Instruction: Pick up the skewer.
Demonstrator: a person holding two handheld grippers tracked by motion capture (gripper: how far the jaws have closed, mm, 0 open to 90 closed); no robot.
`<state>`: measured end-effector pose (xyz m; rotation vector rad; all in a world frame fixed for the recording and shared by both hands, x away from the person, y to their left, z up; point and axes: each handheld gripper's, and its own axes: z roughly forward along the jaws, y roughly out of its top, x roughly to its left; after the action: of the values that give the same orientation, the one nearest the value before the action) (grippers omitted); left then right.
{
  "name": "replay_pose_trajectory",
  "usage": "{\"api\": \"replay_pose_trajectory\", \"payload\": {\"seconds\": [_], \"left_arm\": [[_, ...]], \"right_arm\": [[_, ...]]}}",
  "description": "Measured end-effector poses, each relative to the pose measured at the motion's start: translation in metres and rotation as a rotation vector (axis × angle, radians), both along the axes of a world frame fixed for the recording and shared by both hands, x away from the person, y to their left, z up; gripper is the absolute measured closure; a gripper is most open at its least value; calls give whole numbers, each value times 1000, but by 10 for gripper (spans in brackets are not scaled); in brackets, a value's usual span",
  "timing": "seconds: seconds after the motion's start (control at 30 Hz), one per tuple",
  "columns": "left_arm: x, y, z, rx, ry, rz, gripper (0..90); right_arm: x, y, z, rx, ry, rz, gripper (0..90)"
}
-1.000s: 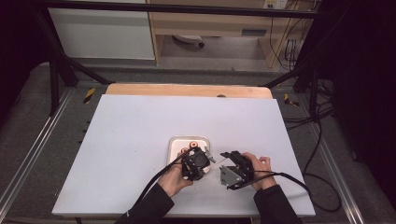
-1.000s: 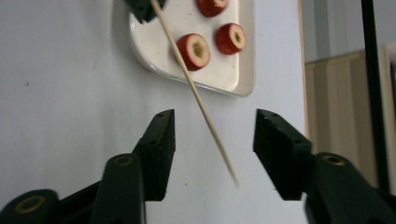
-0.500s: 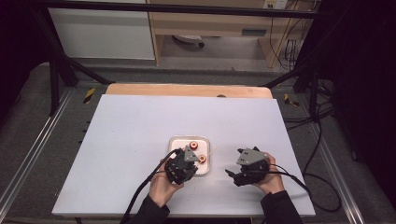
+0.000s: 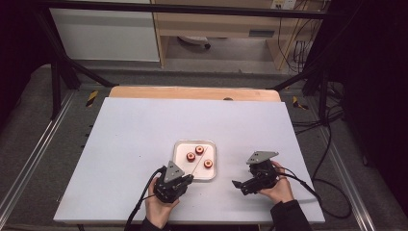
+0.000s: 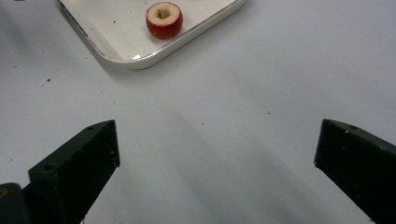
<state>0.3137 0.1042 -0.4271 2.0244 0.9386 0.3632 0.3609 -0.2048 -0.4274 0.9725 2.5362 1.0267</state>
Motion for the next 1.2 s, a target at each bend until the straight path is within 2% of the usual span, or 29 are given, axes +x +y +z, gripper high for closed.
{"api": "replay_pose_trajectory", "payload": {"seconds": [0.07, 0.13, 0.17, 0.2, 0.27, 0.33, 0.37, 0.43, 0.57, 0.73, 0.83, 1.07, 1.2], "left_arm": [[-3, 4, -3, -15, 0, 8, 880], [-6, 9, -6, -42, -2, 15, 879], [-6, 9, -6, -42, -2, 15, 879], [-7, 10, -7, -53, -1, 17, 879], [-8, 12, -8, -55, -6, 17, 880], [-9, 15, -9, -58, -16, 24, 879], [-9, 16, -10, -64, -15, 23, 879], [-11, 20, -11, -84, -22, 32, 879], [-11, 22, -12, -90, -37, 35, 880], [-11, 25, -17, -95, -40, 39, 879], [-11, 26, -19, -100, -44, 44, 879], [-12, 31, -22, -97, -46, 42, 879], [-12, 34, -23, -101, -40, 43, 879]], "right_arm": [[-1, 0, 0, 9, 0, 3, 7], [-1, 0, 2, 58, 22, -16, 12], [-1, 0, 2, 58, 22, -16, 12], [0, -1, 6, 108, 41, -22, 16], [1, -1, 9, 128, 54, -31, 17], [1, 0, 10, 123, 52, -38, 22], [1, 2, 13, 105, 51, -51, 22], [2, 4, 16, 99, 52, -54, 17], [6, 9, 19, 115, 84, -45, 21], [13, 16, 24, 113, 93, -92, 38], [18, 23, 26, 106, 97, -126, 38], [25, 42, 32, 105, 105, -141, 37], [31, 58, 34, 89, 139, -170, 46]]}}
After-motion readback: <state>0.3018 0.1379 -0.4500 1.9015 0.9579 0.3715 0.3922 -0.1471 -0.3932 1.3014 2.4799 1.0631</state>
